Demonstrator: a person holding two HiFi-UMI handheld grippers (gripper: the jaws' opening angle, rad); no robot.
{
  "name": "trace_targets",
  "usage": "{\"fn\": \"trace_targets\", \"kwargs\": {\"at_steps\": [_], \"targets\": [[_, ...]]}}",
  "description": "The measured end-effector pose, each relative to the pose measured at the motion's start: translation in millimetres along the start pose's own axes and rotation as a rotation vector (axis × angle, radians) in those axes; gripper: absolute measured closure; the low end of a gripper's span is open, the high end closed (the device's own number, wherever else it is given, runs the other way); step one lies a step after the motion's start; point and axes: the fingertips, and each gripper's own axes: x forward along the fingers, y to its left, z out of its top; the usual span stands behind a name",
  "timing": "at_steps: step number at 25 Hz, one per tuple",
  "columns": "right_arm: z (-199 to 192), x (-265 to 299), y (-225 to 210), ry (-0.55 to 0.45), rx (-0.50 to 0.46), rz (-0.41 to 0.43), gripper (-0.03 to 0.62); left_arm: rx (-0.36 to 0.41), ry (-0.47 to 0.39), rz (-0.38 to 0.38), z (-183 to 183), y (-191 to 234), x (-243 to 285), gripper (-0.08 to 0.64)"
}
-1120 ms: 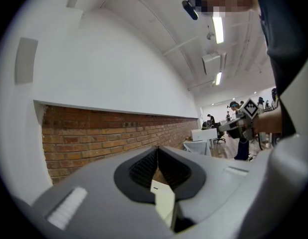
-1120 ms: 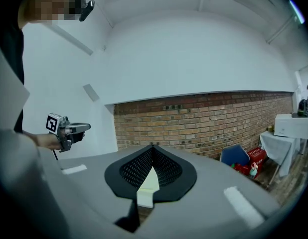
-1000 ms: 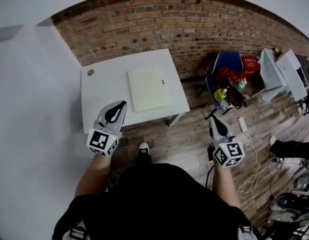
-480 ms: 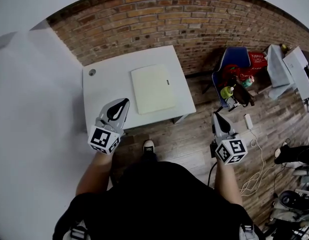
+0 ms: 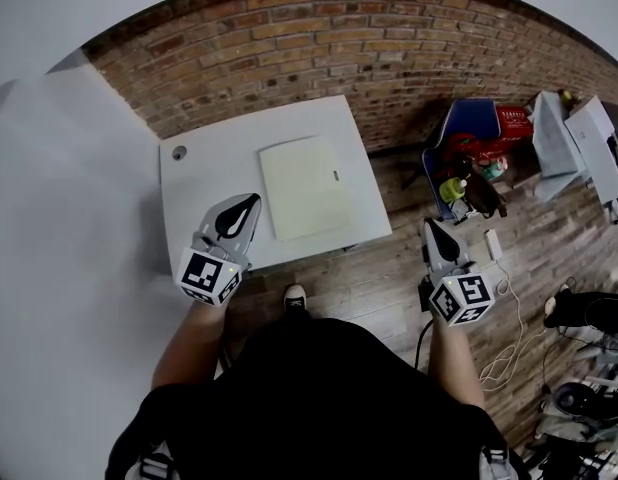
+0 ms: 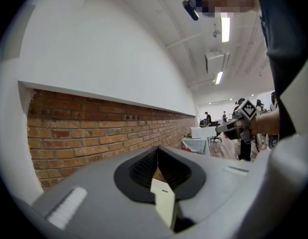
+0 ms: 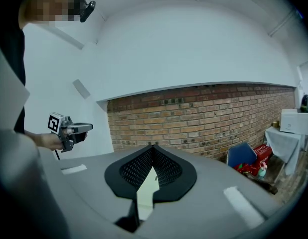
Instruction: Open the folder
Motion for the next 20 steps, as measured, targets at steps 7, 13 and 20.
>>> {"fn": "trace_targets", "kwargs": {"at_steps": [7,13,20], "targets": [[14.7,30.4,11.3,0.008,-0.014,0.009,0.589,-0.011,-0.013,-0.004,1.6,34.9,12.6,0.558],[22.1,59.0,21.2,0.019,-0.033,-0.003,0.589,-0.019,-0.021,-0.011,-3.0,62.8,19.6,0.558],[34.1,85.6,37.0,0.002,-0.041,0.0,0.589,-0.018,-0.029,-0.019,-5.2,92.6,18.9,0.558]]}}
